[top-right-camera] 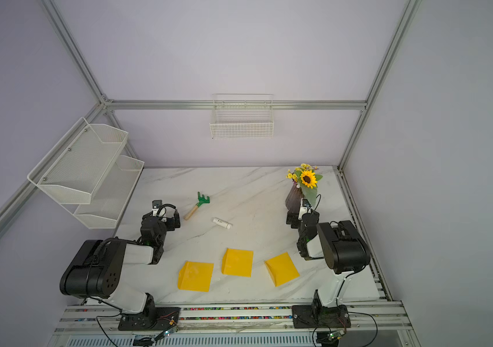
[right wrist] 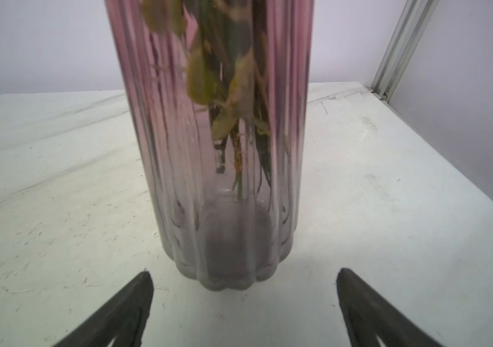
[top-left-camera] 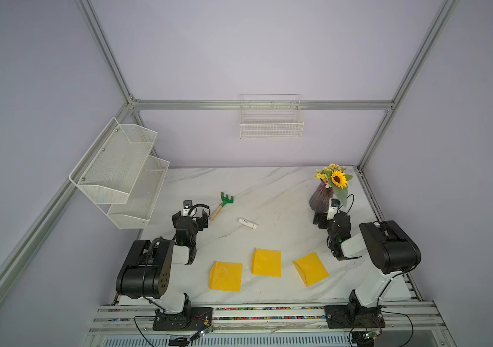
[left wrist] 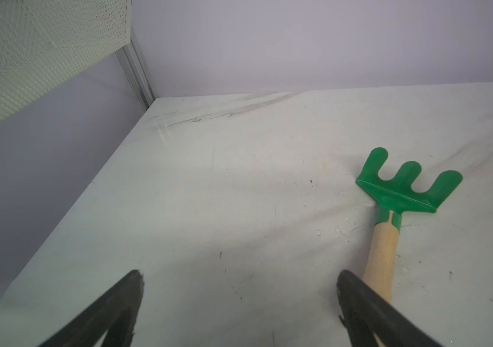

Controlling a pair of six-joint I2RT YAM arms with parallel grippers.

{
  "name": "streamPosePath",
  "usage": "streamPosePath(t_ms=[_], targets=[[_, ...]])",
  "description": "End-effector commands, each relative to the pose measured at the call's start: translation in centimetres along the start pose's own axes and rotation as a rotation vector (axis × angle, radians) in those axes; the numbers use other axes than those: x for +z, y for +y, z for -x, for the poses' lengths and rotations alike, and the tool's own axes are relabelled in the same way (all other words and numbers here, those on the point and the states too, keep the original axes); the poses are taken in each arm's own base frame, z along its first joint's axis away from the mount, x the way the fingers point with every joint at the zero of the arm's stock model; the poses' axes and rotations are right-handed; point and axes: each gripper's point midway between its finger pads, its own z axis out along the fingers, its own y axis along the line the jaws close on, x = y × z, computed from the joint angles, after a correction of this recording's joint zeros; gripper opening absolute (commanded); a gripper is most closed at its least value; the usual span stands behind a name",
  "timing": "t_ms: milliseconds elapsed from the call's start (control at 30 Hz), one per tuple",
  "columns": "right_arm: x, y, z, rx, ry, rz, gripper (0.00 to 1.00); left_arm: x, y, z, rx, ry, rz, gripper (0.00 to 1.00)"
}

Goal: Seal the envelope with a glue stick
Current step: Pick up the glue stick from the center of the board.

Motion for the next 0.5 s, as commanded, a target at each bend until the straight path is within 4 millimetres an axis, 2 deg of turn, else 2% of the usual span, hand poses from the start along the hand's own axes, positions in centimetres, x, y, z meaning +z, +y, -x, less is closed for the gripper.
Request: streamPosePath(t_ms=[0, 467], targets=[[0.2, 0.2, 0.4, 0.004, -0.001, 0.007, 0.97, 0.0, 0.2, 1.2, -0.022, -0.043, 0.002, 1.00], [0.6, -0.8, 0.4, 0.037, 0.010, -0.039, 0.97, 0.0, 0.2, 1.2, -0.020, -0.041, 0.002, 1.00]])
